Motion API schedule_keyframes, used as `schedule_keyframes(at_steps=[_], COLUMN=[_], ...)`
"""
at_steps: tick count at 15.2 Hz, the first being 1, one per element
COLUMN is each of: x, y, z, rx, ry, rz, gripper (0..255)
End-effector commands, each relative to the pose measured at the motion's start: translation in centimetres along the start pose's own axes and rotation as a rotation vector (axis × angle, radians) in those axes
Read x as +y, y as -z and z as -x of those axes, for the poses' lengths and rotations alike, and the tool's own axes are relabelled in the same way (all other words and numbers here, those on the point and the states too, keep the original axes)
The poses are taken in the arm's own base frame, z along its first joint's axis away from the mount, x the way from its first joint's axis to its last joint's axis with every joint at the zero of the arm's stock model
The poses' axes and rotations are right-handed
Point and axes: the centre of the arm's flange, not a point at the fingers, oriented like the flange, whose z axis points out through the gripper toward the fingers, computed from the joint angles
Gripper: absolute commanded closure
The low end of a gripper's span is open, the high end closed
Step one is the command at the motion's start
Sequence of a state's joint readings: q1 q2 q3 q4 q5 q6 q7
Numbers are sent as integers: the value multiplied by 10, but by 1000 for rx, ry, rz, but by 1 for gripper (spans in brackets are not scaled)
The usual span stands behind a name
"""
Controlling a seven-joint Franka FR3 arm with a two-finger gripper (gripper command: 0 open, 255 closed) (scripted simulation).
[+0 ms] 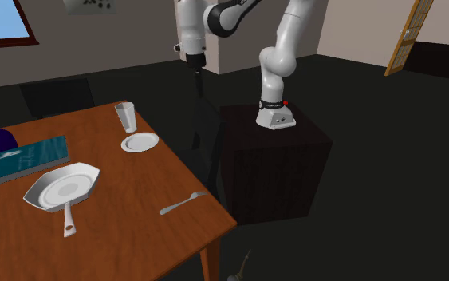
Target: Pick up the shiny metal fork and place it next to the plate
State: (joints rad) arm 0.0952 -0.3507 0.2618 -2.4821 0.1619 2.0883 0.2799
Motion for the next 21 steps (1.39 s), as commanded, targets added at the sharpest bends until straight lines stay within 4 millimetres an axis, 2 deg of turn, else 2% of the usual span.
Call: schedule_keyframes(at_steps=[1,21], x=[-17,-171], y=[-19,-220], z=[-8,-78], rx=[-3,-44], ry=[10,107], rz=[-5,-39], gripper=[0,0])
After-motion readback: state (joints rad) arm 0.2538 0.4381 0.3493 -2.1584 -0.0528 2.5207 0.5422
